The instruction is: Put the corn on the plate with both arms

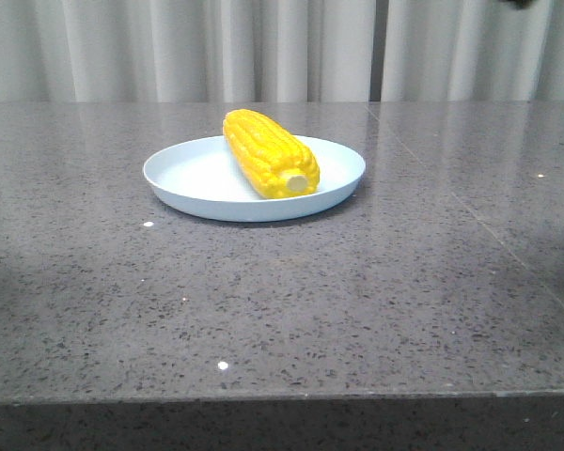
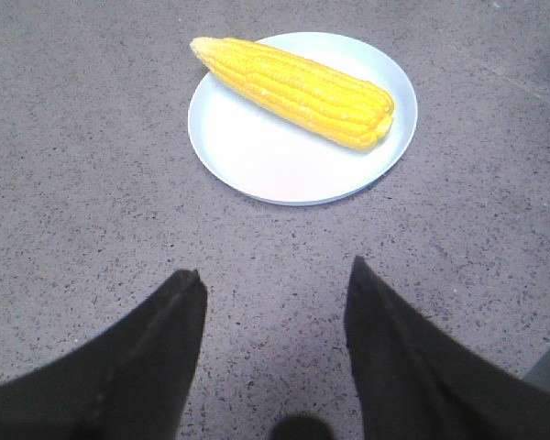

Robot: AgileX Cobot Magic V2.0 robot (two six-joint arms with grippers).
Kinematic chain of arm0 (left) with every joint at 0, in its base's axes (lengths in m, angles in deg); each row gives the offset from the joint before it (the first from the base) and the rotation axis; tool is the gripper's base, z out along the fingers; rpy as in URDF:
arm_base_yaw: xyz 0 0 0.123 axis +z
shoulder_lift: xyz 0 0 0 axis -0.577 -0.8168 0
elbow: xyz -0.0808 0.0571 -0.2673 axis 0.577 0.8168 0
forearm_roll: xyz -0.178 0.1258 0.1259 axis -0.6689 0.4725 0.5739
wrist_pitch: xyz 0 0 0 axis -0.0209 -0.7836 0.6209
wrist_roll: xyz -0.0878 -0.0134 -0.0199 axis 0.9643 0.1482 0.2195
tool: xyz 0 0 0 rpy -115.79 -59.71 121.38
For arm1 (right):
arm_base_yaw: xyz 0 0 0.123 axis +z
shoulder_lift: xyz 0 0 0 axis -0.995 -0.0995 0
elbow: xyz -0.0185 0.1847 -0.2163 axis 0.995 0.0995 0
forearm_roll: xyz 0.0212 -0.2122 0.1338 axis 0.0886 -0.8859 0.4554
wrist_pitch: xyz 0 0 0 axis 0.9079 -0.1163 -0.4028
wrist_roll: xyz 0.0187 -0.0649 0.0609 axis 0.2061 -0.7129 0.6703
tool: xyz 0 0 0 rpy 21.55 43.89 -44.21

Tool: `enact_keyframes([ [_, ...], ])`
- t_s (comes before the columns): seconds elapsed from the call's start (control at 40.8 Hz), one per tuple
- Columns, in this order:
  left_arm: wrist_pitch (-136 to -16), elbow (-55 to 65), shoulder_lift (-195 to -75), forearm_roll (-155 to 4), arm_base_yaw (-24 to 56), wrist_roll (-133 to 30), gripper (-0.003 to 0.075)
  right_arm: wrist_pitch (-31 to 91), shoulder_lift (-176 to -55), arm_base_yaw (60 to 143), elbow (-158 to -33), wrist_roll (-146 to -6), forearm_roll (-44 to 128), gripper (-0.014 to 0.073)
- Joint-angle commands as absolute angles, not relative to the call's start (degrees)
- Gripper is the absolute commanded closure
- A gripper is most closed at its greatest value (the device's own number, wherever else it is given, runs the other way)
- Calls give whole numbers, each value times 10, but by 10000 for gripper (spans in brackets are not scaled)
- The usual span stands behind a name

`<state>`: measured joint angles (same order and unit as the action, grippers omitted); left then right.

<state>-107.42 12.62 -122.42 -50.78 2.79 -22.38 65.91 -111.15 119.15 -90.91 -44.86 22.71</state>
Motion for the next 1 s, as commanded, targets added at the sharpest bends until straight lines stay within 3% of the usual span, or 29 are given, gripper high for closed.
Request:
enact_keyframes([
  [0.0, -1032, 110, -1220, -511, 24, -223, 366, 647, -1046, 1192, -895, -457, 217, -41],
  [0.367, -1028, 110, -1220, -511, 24, -223, 367, 698, -910, 1192, -860, -461, 208, -41],
  [0.49, -1028, 110, -1220, -511, 24, -223, 451, 704, -910, 1192, -860, -461, 208, -6],
  [0.539, -1028, 110, -1220, -511, 24, -223, 518, 705, -910, 1192, -860, -461, 208, 58],
  [0.71, -1028, 110, -1220, -502, 24, -223, 731, 706, -910, 1192, -860, -461, 208, 419],
  [0.857, -1028, 110, -1220, -498, 24, -223, 741, 706, -910, 1192, -860, -461, 208, 649],
  [0.98, -1028, 110, -1220, -498, 24, -223, 741, 704, -910, 1192, -860, -461, 207, 662],
])
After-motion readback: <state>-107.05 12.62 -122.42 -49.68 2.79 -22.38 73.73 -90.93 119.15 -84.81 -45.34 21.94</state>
